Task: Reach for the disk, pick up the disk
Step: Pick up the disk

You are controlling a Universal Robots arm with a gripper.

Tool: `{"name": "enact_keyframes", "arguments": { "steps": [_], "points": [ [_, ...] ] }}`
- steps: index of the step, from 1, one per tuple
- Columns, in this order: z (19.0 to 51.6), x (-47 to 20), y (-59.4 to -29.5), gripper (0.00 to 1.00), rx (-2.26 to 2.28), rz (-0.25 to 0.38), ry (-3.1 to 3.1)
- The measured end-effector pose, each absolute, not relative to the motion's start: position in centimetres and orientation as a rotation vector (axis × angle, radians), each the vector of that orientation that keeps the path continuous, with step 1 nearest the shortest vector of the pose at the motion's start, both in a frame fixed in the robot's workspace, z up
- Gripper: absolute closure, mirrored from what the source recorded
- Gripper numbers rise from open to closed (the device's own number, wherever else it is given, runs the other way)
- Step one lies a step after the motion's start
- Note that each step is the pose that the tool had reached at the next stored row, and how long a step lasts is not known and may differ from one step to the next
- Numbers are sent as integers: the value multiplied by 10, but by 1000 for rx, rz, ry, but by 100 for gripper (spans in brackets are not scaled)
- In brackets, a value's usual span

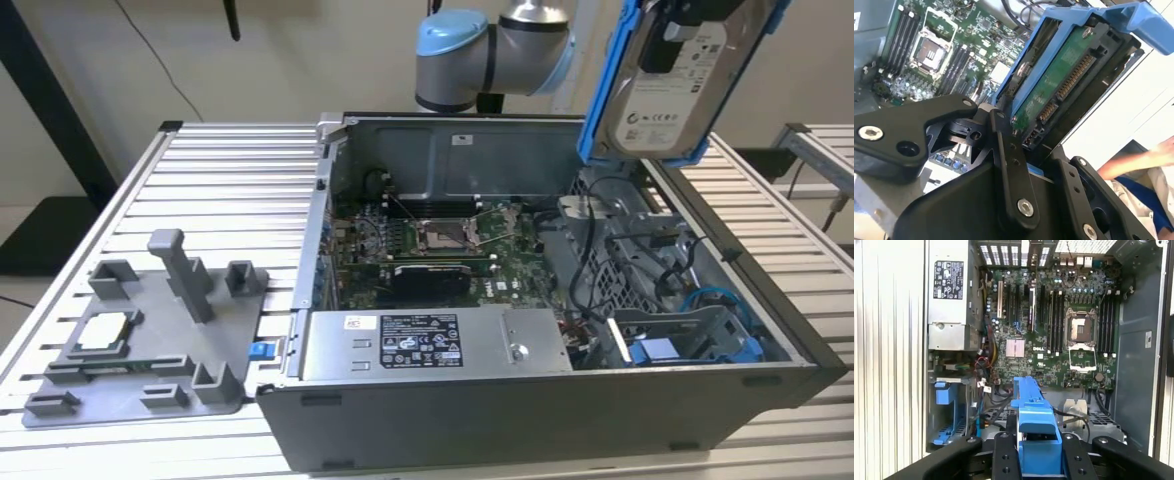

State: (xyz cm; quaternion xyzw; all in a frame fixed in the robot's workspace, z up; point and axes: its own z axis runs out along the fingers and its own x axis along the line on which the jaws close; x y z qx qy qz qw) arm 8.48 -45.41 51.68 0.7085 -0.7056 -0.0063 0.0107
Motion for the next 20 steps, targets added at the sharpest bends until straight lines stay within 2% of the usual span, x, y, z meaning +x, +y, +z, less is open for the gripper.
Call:
{"name": "enact_keyframes", "arguments": {
  "steps": [20],
  "points": [
    [503,85,-543,100,2210,-20,-2202]
  ]
}}
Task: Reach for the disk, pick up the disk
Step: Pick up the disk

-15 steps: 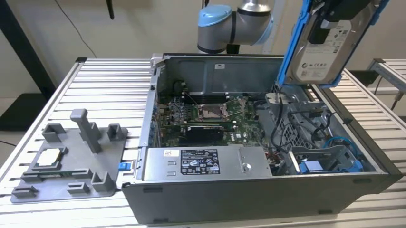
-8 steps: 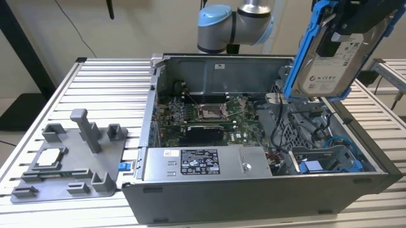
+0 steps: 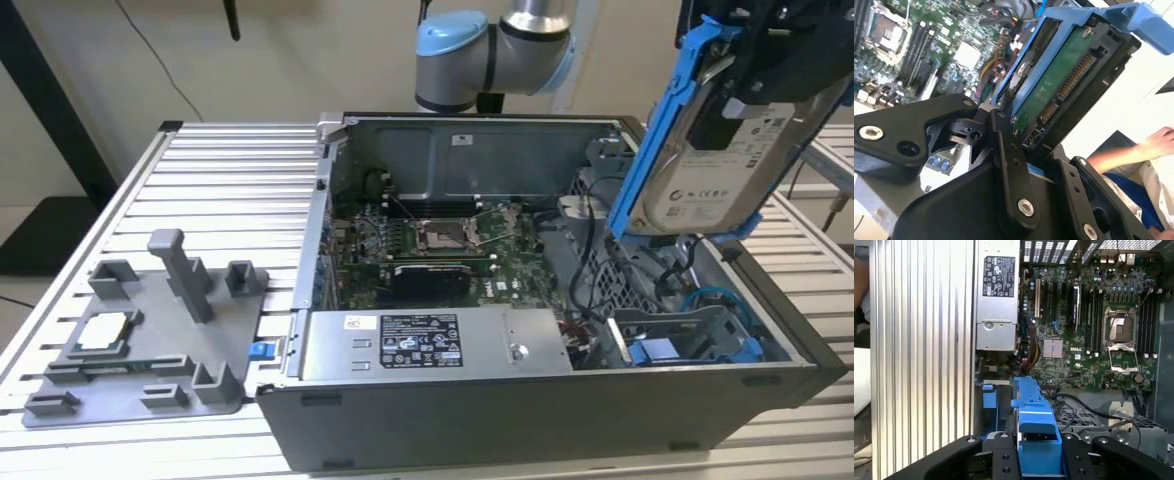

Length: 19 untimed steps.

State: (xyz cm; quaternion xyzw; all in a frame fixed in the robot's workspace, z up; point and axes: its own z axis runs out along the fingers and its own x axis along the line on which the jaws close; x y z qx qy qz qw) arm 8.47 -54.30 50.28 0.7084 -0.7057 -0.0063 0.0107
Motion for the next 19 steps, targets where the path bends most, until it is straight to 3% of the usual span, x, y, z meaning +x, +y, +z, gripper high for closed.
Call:
{"name": "enact_keyframes", "arguments": {
  "steps": [8,19],
  "points": [
    [497,85,-574,100,2210,-20,-2202],
    [477,95,-577,100,2226,-19,-2186]
  ]
}}
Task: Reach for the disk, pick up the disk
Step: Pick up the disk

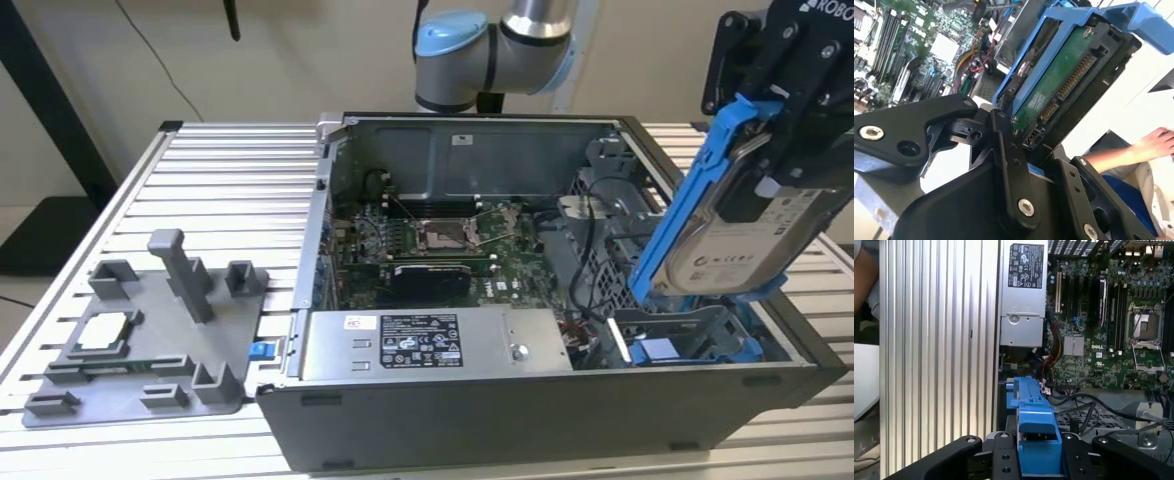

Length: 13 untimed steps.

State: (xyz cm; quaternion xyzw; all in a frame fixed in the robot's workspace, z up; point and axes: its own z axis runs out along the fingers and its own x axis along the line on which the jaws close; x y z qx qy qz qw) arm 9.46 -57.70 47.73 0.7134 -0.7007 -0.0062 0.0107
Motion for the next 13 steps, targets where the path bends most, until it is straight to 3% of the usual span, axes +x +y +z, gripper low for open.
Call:
{"name": "enact_keyframes", "arguments": {
  "steps": [13],
  "points": [
    [456,114,-577,100,2249,-21,-2160]
  ]
}}
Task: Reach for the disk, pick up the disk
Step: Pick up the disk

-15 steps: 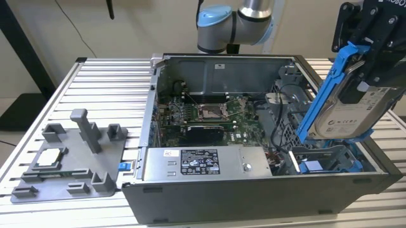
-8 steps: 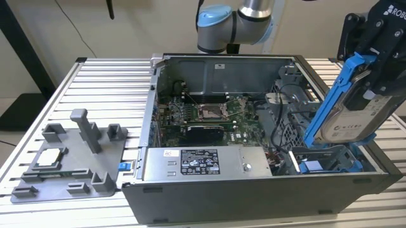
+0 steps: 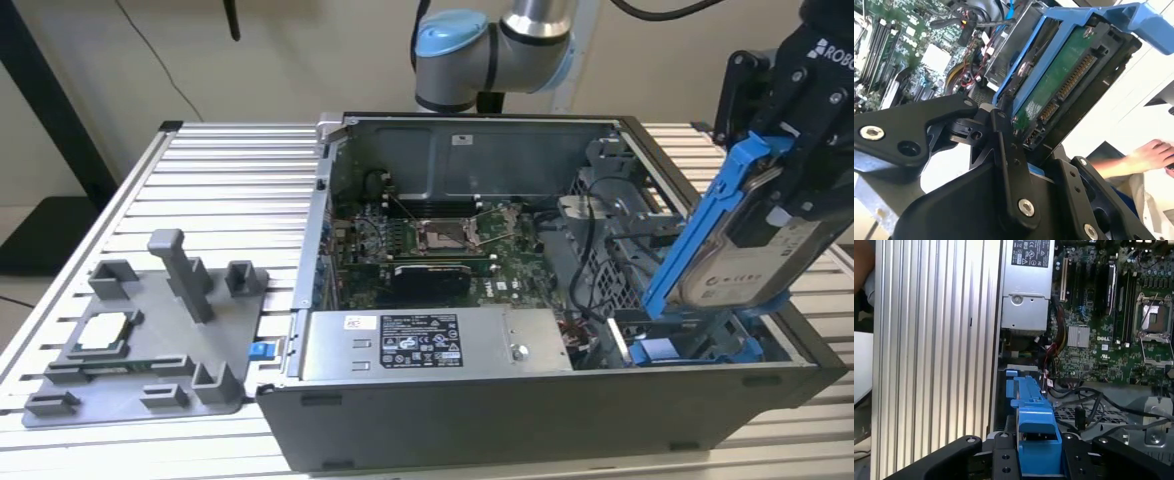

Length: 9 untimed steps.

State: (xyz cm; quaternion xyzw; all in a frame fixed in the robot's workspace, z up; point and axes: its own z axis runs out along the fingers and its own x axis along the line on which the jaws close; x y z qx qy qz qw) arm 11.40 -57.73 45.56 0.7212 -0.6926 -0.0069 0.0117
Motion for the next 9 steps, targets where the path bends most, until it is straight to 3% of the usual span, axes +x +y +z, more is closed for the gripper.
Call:
{"name": "enact_keyframes", "arguments": {
  "steps": [9],
  "points": [
    [453,114,-577,100,2249,-21,-2160]
  ]
}}
